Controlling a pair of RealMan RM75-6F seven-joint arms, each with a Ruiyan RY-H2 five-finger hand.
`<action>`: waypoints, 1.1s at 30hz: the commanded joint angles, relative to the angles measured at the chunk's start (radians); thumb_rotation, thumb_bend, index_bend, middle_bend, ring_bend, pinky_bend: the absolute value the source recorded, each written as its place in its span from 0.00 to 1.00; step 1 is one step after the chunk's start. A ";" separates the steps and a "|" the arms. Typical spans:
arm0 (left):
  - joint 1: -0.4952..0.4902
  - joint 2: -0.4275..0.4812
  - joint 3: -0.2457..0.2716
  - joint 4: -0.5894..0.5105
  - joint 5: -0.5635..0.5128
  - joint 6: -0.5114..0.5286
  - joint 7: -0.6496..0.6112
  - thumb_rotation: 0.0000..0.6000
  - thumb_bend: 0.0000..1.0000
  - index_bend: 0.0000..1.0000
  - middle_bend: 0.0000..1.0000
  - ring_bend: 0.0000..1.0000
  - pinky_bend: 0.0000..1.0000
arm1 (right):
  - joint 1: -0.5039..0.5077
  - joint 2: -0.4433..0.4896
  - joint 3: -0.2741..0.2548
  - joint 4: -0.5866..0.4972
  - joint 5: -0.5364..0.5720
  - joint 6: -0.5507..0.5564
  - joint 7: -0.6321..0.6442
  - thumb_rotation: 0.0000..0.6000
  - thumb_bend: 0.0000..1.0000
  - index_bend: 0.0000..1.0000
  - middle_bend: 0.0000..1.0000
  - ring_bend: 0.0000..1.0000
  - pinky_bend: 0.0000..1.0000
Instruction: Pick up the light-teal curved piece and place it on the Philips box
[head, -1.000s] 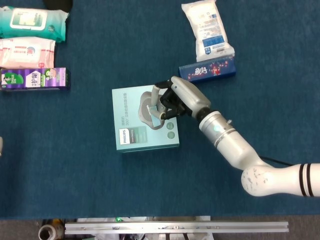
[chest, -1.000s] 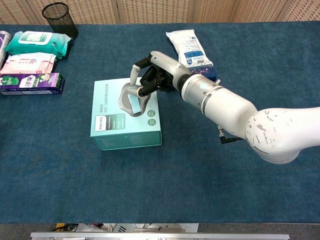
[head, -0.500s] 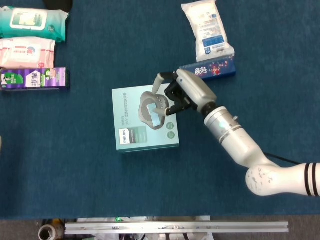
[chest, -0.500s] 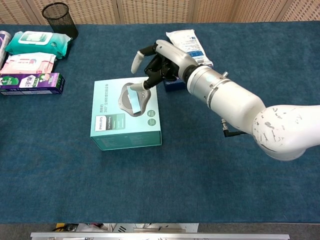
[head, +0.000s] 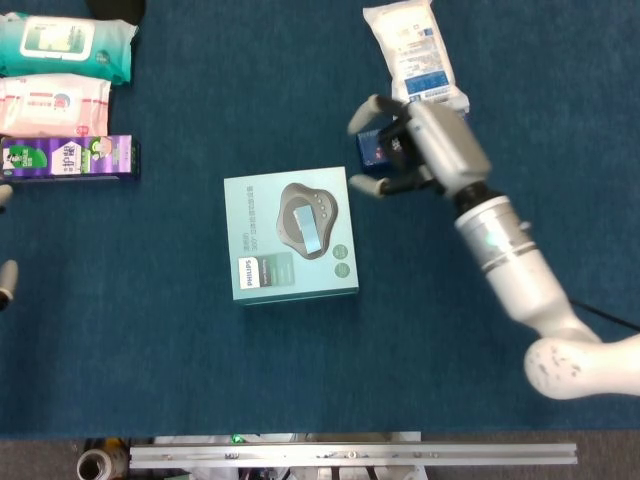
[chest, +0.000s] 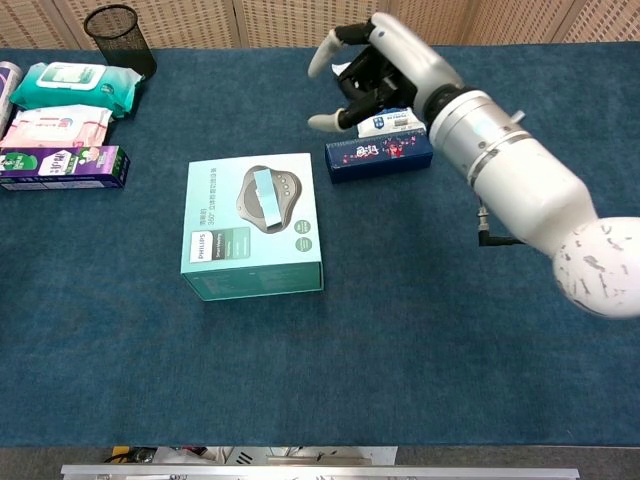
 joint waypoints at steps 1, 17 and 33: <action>-0.033 0.014 0.011 0.010 0.038 -0.041 -0.046 1.00 0.39 0.14 0.34 0.33 0.25 | -0.046 0.061 -0.016 -0.036 -0.042 0.036 -0.002 1.00 0.22 0.46 0.86 0.90 1.00; -0.266 0.060 0.075 0.031 0.250 -0.296 -0.174 1.00 0.41 0.18 0.87 0.80 0.68 | -0.216 0.398 -0.073 -0.206 -0.086 0.034 0.057 1.00 0.68 0.46 0.80 0.86 1.00; -0.463 0.008 0.061 -0.027 0.268 -0.486 -0.157 1.00 0.65 0.21 1.00 1.00 0.90 | -0.254 0.449 -0.056 -0.197 -0.074 0.045 0.084 1.00 0.68 0.45 0.80 0.86 1.00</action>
